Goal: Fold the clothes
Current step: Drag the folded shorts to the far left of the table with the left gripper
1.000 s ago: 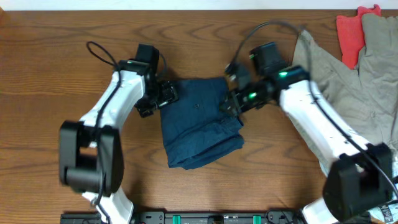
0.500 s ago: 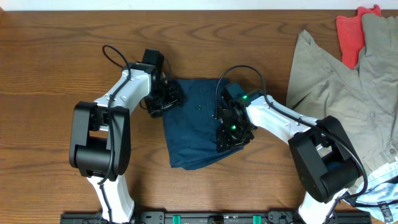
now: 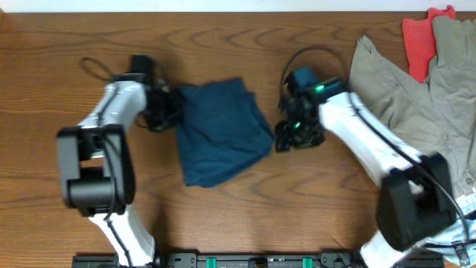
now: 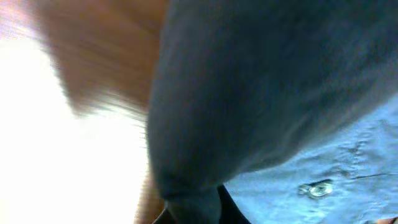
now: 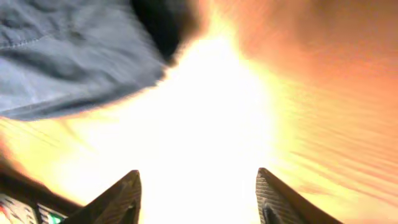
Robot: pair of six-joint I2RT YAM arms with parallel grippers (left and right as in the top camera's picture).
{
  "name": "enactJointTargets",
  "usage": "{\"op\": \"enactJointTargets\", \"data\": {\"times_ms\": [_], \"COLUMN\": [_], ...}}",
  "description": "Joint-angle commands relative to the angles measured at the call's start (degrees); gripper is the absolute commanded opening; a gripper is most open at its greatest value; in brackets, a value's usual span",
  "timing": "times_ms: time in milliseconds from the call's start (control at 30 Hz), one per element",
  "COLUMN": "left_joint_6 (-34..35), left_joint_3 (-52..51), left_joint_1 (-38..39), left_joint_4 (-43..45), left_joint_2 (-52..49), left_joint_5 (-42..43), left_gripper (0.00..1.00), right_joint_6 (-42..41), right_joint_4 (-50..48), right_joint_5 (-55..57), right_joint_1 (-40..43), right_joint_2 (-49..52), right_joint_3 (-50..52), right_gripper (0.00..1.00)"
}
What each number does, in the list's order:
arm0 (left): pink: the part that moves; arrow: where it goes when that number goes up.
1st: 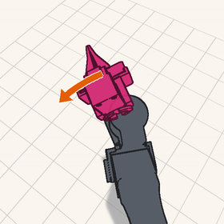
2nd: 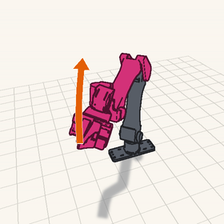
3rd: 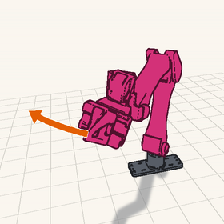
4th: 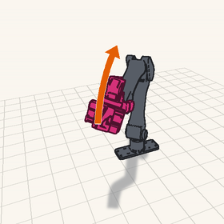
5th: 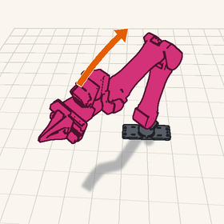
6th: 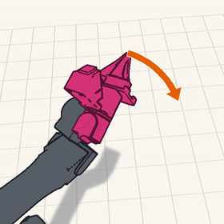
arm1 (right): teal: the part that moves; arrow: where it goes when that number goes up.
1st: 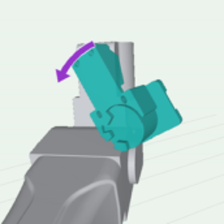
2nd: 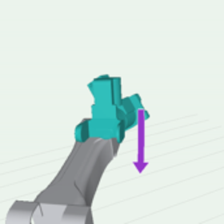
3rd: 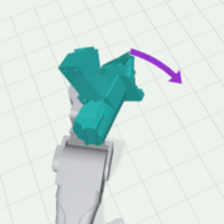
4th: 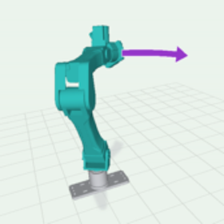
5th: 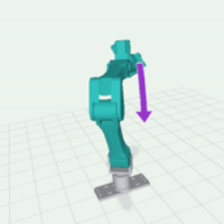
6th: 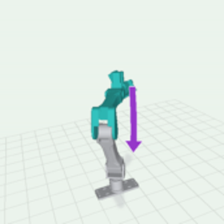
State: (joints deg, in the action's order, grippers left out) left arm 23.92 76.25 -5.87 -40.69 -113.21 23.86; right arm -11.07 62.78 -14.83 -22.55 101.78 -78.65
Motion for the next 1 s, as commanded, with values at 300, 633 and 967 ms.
{"op": "enactJointTargets", "data": {"times_ms": [300,633,967], "left_joint_6": [12.00,9.81,-1.66], "left_joint_3": [4.48,4.46,4.46], "left_joint_1": [-35.98,-38.23,-13.20], "left_joint_4": [-2.75,-9.86,-9.42], "left_joint_2": [14.40,14.43,14.43], "left_joint_5": [-1.86,4.22,3.50], "left_gripper": [0.41,0.98,0.98], "right_joint_6": [3.06,3.34,-4.13], "right_joint_4": [2.84,2.78,-1.09], "right_joint_5": [4.33,4.33,4.28], "right_joint_1": [7.10,7.19,12.61], "right_joint_2": [-12.31,-12.20,-12.20], "right_joint_3": [-2.54,-2.23,-2.23], "right_gripper": [0.70,0.72,0.88]}}
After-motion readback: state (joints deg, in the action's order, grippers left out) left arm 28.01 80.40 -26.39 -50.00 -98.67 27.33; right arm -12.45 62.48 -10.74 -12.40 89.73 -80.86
